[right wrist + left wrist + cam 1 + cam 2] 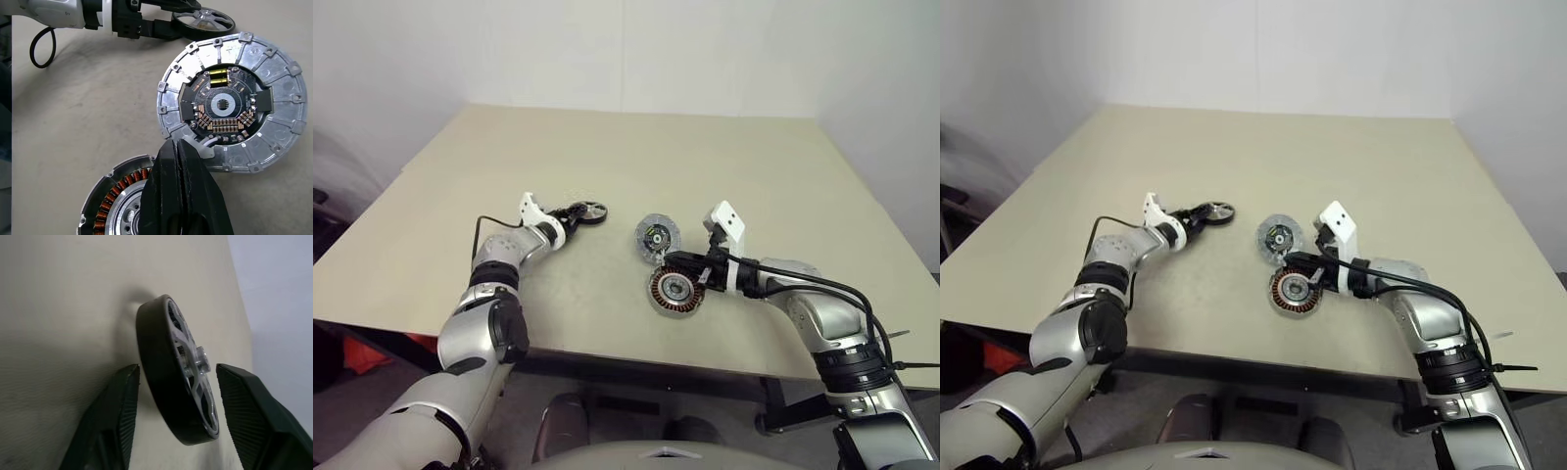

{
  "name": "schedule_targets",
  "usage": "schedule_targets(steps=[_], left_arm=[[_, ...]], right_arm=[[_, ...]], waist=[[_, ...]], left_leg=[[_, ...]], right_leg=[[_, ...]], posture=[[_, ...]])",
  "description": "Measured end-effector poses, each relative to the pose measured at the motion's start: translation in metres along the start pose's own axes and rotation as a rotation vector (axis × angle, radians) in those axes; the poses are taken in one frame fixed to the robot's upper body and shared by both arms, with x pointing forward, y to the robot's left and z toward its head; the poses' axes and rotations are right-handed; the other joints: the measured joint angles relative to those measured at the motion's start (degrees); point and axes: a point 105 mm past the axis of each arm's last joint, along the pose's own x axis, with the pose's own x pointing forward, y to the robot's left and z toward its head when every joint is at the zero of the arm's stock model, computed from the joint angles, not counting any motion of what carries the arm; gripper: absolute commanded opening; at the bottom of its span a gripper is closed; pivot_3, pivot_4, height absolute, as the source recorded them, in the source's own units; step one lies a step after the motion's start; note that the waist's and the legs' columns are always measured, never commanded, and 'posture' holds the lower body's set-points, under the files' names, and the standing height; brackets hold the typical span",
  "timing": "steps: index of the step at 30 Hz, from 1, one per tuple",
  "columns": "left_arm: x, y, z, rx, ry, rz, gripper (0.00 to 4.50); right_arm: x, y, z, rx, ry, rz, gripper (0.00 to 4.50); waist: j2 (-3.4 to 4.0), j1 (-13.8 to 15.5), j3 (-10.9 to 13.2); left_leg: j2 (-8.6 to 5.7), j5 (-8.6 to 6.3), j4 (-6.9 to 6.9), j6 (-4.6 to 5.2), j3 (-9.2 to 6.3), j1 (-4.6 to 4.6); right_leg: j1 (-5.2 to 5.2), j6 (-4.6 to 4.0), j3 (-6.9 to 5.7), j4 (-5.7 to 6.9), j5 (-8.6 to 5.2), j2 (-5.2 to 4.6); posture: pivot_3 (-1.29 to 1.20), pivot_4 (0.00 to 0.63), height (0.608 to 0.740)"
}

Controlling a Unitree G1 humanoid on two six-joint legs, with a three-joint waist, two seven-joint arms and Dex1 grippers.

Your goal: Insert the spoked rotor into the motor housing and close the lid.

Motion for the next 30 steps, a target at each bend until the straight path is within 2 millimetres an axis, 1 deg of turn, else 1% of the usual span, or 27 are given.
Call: schedule_targets(steps=[5,8,12,14,16,21,24,27,30], left_arm=[[0.0,0.0,0.0,0.01,0.003,-0.005,2.66],[-0.001,0.0,0.0,0.017,0.008,-0.005,2.12],[-0.002,-0.003,-0.001,0.017,0.016,-0.032,0.9],[-0.002,-0.007,0.002,0.02,0.01,-0.057,0.9],[-0.005,-0.005,0.005,0.025,0.005,-0.052,0.9],[-0.012,-0.003,0.003,0.037,0.019,-0.083,0.9],[-0.021,-0.001,-0.001,0.05,0.05,-0.109,0.9],[-0.031,-0.002,-0.006,0.043,0.079,-0.145,0.9],[-0.047,-0.009,-0.001,0.042,0.079,-0.209,0.9]], right_arm=[[0.001,0.0,0.0,0.004,-0.001,-0.004,0.0],[0.001,0.0,0.0,0.005,-0.002,-0.005,0.0],[0.002,0.0,0.002,0.001,-0.005,-0.004,0.0],[0.002,0.0,0.004,-0.003,-0.009,-0.003,0.0],[0.002,0.0,0.004,-0.004,-0.009,-0.003,0.0],[0.002,0.0,0.005,-0.003,-0.011,-0.005,0.0],[0.003,-0.001,0.008,0.001,-0.022,-0.01,0.0],[0.005,-0.003,0.016,-0.002,-0.05,-0.02,0.0],[0.005,-0.01,0.032,-0.005,-0.11,-0.056,0.0]], waist=[[-0.01,-0.08,0.01],[-0.02,-0.15,0.02],[-0.04,-0.24,0.03],[-0.03,-0.28,0.03],[-0.03,-0.56,0.03],[-0.04,-0.93,0.04],[-0.05,-1.38,0.04],[-0.05,-1.65,0.08],[-0.07,-1.9,0.1]], left_leg=[[0.01,0.0,0.0,0.0,0.0,0.0],[0.01,0.0,-0.01,0.0,0.0,-0.01],[0.01,0.0,-0.05,0.0,0.0,0.0],[0.01,0.0,-0.06,0.0,0.01,0.06],[0.01,0.0,-0.08,-0.01,0.02,0.06],[0.03,0.01,-0.15,-0.01,0.04,0.03],[0.03,0.01,-0.21,-0.01,0.07,-0.03],[0.04,0.01,-0.23,-0.02,0.1,-0.11],[0.06,0.02,-0.25,-0.03,0.13,-0.1]], right_leg=[[0.0,0.06,0.01,-0.02,-0.03,-0.01],[-0.01,0.14,0.01,-0.02,-0.08,-0.01],[-0.03,0.02,0.01,-0.02,-0.01,0.01],[-0.01,0.01,0.01,-0.02,-0.01,0.03],[-0.04,0.04,0.03,-0.02,-0.03,0.06],[-0.1,-0.02,0.03,-0.03,-0.01,0.08],[-0.18,-0.08,0.03,-0.04,-0.02,0.08],[-0.29,-0.11,0.02,-0.02,-0.03,0.1],[-0.33,-0.14,0.03,0.0,-0.04,0.12]], posture=[[0.0,0.0,0.74],[0.0,0.0,0.74],[0.0,0.0,0.74],[0.0,0.0,0.74],[0.0,0.0,0.74],[0.0,0.0,0.74],[0.0,0.0,0.74],[0.0,0.0,0.74],[0.0,0.0,0.74]])
